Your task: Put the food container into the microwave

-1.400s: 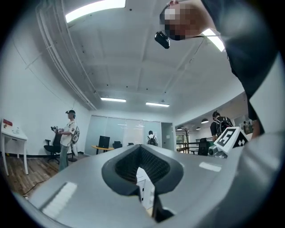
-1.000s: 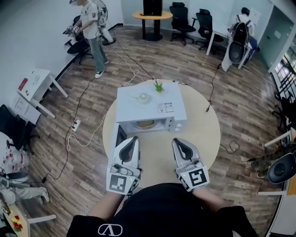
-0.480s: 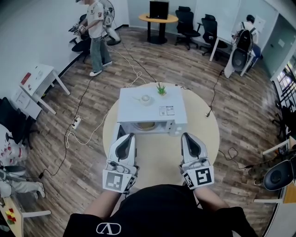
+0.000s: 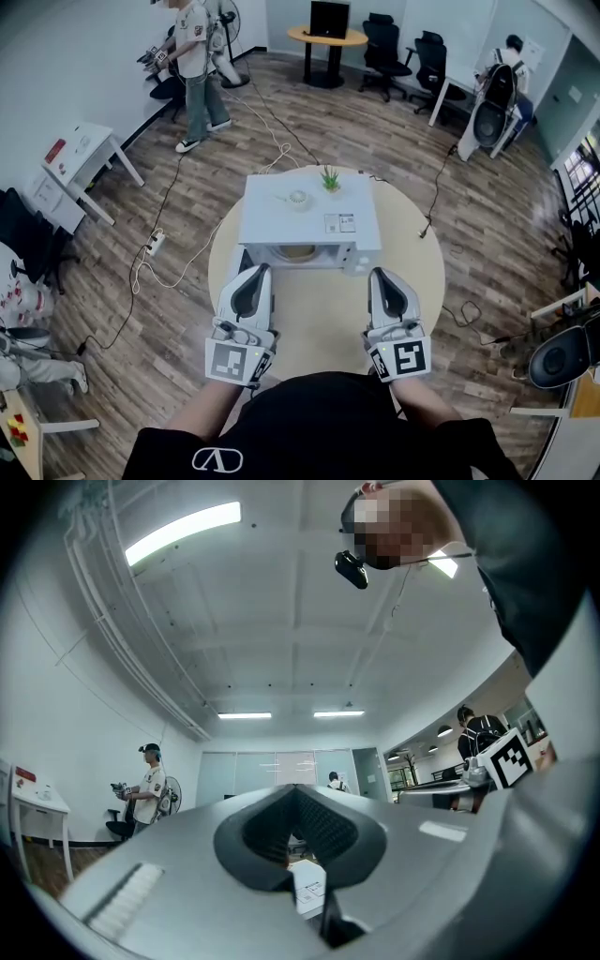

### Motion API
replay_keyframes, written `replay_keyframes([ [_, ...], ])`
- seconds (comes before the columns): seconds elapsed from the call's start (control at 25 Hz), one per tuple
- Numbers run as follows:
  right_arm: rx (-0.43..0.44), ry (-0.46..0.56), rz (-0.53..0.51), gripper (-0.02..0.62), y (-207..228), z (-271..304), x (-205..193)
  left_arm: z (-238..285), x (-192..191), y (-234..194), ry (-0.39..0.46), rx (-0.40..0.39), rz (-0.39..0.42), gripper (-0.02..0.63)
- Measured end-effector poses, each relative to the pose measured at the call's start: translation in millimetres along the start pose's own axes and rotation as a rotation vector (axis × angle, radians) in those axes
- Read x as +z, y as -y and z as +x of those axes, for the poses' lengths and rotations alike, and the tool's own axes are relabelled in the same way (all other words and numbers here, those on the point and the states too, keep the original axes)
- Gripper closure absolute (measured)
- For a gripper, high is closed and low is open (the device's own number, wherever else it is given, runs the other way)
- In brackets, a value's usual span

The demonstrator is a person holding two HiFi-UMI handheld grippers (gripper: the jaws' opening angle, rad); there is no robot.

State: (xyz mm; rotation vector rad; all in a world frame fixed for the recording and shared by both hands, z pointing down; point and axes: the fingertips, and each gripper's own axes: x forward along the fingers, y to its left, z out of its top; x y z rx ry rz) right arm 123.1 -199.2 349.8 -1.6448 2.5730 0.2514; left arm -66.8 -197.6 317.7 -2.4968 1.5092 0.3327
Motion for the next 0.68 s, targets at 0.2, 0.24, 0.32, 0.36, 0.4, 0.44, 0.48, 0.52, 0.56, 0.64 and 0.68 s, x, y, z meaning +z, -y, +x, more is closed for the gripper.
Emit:
replay_keyframes([
  [0.2, -0.012, 0.002, -0.016, 0.588, 2.9, 0.8, -0.6, 2.0, -2.6, -1.0, -0.003, 0.003, 0.002, 0.606],
  [0.24, -0.014, 0.001, -0.018, 0.588, 3.2, 0.5, -0.7, 1.8, -2.5, -1.4, -0.001, 0.004, 0.003, 0.606],
  [0.32, -0.015, 0.001, -0.023, 0.588, 3.3, 0.3, -0.9, 1.1, -2.6, -3.0, 0.0, 0.009, 0.004, 0.606],
  [0.36, -0.015, 0.0, -0.024, 0.588, 3.5, 0.4, -1.1, 0.9, -3.4, -3.7, -0.007, 0.011, 0.003, 0.606],
  [0.4, -0.016, -0.001, -0.025, 0.588, 3.6, 0.7, -1.3, 0.6, -4.3, -4.3, -0.013, 0.013, 0.001, 0.606],
  [0.44, -0.017, -0.001, -0.024, 0.588, 3.6, 1.1, -1.5, 0.1, -4.7, -5.0, -0.017, 0.015, 0.0, 0.606],
  [0.48, -0.019, -0.001, -0.024, 0.588, 3.4, 1.4, -1.7, -0.5, -4.9, -5.6, -0.017, 0.017, 0.001, 0.606],
  [0.52, -0.019, -0.001, -0.025, 0.588, 3.2, 1.7, -1.8, -1.3, -4.9, -6.0, -0.017, 0.018, 0.002, 0.606],
  [0.56, -0.02, -0.002, -0.026, 0.588, 3.1, 1.7, -2.1, -2.2, -4.9, -6.4, -0.017, 0.02, 0.004, 0.606],
  [0.64, -0.02, -0.003, -0.029, 0.588, 3.0, 1.4, -2.7, -3.6, -4.9, -7.0, -0.017, 0.023, 0.005, 0.606],
  [0.68, -0.02, -0.004, -0.031, 0.588, 3.1, 1.1, -3.0, -4.3, -4.9, -7.3, -0.018, 0.025, 0.006, 0.606],
])
